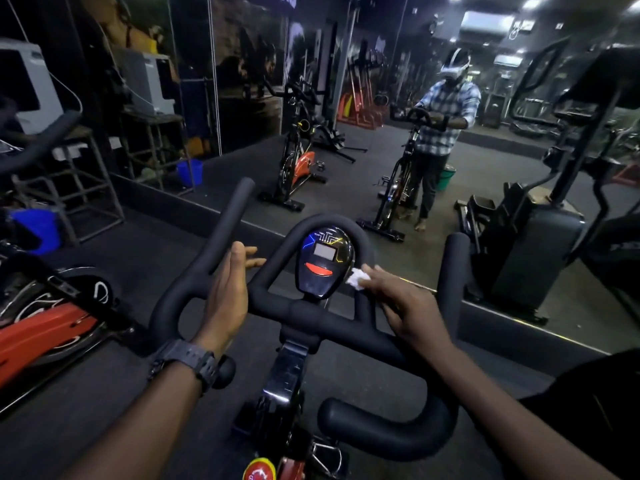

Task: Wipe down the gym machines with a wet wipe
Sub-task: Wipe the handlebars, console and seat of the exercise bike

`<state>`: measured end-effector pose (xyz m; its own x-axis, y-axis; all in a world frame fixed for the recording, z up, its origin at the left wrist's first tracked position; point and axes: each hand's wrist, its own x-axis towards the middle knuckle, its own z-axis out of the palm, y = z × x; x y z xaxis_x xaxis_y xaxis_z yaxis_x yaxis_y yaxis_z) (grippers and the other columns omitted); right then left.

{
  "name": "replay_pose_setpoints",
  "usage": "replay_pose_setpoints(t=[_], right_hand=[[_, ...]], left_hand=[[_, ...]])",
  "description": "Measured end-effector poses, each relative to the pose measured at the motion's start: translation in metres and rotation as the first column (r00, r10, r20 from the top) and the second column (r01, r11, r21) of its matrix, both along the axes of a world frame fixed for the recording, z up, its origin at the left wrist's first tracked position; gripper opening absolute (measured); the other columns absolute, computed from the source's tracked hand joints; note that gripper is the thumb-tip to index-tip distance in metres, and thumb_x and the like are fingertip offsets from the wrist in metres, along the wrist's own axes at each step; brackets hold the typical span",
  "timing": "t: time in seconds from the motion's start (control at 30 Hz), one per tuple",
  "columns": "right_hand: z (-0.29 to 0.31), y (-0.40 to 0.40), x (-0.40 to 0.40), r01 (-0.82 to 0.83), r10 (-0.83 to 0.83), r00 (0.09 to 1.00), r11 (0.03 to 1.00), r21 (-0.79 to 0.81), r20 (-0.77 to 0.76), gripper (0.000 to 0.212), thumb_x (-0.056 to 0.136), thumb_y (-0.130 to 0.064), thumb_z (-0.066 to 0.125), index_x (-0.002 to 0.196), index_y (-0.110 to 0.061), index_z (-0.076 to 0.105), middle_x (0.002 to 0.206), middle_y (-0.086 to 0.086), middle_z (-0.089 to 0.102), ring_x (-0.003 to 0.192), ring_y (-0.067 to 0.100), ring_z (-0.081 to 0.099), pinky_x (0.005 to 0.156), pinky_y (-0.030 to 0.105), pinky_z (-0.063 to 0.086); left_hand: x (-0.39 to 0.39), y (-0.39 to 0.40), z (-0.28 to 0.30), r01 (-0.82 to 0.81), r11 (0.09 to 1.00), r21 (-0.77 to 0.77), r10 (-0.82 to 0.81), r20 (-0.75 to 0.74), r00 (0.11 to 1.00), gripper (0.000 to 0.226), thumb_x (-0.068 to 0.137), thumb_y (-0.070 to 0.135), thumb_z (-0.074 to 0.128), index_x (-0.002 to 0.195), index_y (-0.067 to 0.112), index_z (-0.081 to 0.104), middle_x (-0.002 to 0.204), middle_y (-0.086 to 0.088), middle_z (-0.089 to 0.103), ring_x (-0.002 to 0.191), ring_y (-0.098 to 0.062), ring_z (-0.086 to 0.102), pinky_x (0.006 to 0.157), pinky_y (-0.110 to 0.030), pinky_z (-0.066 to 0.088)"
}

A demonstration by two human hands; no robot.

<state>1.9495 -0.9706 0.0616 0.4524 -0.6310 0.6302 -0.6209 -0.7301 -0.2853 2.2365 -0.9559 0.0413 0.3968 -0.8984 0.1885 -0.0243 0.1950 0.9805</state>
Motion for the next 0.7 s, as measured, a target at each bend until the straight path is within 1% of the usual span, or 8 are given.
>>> replay_pose_setpoints(t=[0.1, 0.17, 0.3, 0.37, 0.43, 0.5, 0.6, 0.7], right_hand=[[-0.006, 0.014, -0.007, 0.041, -0.043, 0.999, 0.998, -0.054, -0.018, 0.032, 0.085, -0.002, 0.066, 0.108, -0.023, 0.074, 0.12, -0.017, 0.067, 0.096, 0.014, 0.059, 0.088, 0.022, 0.049], [-0.003, 0.019, -0.007, 0.032, -0.032, 0.999, 0.999, -0.005, -0.008, 0.037, 0.084, 0.0, 0.068, 0.113, -0.024, 0.071, 0.116, -0.021, 0.067, 0.089, 0.013, 0.06, 0.083, 0.019, 0.048], [-0.002, 0.032, -0.01, -0.077, 0.08, 0.993, 0.996, 0.033, -0.088, 0.036, 0.087, -0.007, 0.069, 0.119, -0.023, 0.067, 0.113, -0.012, 0.066, 0.095, 0.015, 0.066, 0.085, 0.023, 0.05], [-0.007, 0.036, -0.015, -0.109, 0.107, 0.975, 0.994, -0.003, -0.195, 0.04, 0.084, -0.005, 0.07, 0.117, -0.027, 0.068, 0.112, -0.009, 0.063, 0.097, 0.013, 0.063, 0.085, 0.024, 0.05], [0.0, 0.034, -0.01, -0.039, 0.033, 0.971, 0.999, -0.021, -0.235, 0.028, 0.085, -0.015, 0.069, 0.105, -0.035, 0.068, 0.1, -0.012, 0.061, 0.089, 0.012, 0.061, 0.084, 0.032, 0.054], [0.011, 0.014, -0.002, 0.081, -0.083, 0.975, 0.997, -0.021, -0.206, 0.009, 0.087, -0.022, 0.067, 0.087, -0.03, 0.067, 0.086, -0.011, 0.061, 0.083, 0.015, 0.059, 0.082, 0.04, 0.054], [0.044, -0.023, 0.02, 0.151, -0.151, 0.986, 0.989, -0.005, -0.07, 0.017, 0.081, -0.014, 0.062, 0.093, -0.018, 0.074, 0.089, 0.004, 0.06, 0.078, 0.026, 0.061, 0.067, 0.032, 0.047], [0.052, -0.034, 0.025, 0.136, -0.132, 0.982, 0.991, 0.019, -0.138, 0.029, 0.079, -0.02, 0.053, 0.097, -0.017, 0.076, 0.094, 0.006, 0.065, 0.083, 0.026, 0.064, 0.07, 0.026, 0.045]], left_hand=[[0.0, -0.001, -0.001, 0.009, 1.0, -0.004, -0.009, -0.005, 1.0, 0.086, 0.074, 0.088, 0.022, 0.117, 0.024, 0.061, 0.11, 0.001, 0.072, 0.108, -0.012, 0.064, 0.086, -0.022, 0.04], [0.0, -0.002, -0.002, 0.013, 1.0, -0.012, -0.013, -0.002, 1.0, 0.087, 0.074, 0.088, 0.022, 0.117, 0.024, 0.061, 0.109, 0.001, 0.072, 0.108, -0.012, 0.064, 0.085, -0.021, 0.04], [0.002, -0.004, -0.003, 0.008, 1.0, -0.024, -0.008, 0.001, 1.0, 0.087, 0.072, 0.093, 0.023, 0.113, 0.027, 0.062, 0.107, 0.002, 0.072, 0.109, -0.014, 0.065, 0.088, -0.023, 0.041], [0.001, -0.004, -0.004, 0.006, 1.0, -0.03, -0.007, -0.004, 1.0, 0.079, 0.073, 0.092, 0.025, 0.108, 0.031, 0.062, 0.106, 0.003, 0.072, 0.11, -0.015, 0.065, 0.092, -0.028, 0.042], [0.002, -0.004, -0.005, 0.001, 0.999, -0.036, -0.001, -0.003, 1.0, 0.076, 0.074, 0.091, 0.026, 0.106, 0.031, 0.062, 0.105, 0.003, 0.071, 0.11, -0.017, 0.065, 0.097, -0.032, 0.044], [0.002, -0.005, -0.005, 0.007, 0.999, -0.038, -0.006, 0.008, 1.0, 0.082, 0.073, 0.094, 0.026, 0.108, 0.029, 0.062, 0.106, 0.001, 0.072, 0.111, -0.017, 0.066, 0.101, -0.034, 0.043], [0.003, -0.005, -0.005, 0.016, 0.999, -0.04, -0.015, 0.02, 1.0, 0.092, 0.069, 0.1, 0.026, 0.109, 0.027, 0.063, 0.107, 0.001, 0.072, 0.112, -0.017, 0.066, 0.108, -0.04, 0.043], [0.003, -0.004, -0.003, 0.016, 0.999, -0.05, -0.015, 0.023, 1.0, 0.099, 0.065, 0.103, 0.025, 0.111, 0.024, 0.063, 0.107, 0.003, 0.071, 0.112, -0.016, 0.065, 0.11, -0.042, 0.042]])
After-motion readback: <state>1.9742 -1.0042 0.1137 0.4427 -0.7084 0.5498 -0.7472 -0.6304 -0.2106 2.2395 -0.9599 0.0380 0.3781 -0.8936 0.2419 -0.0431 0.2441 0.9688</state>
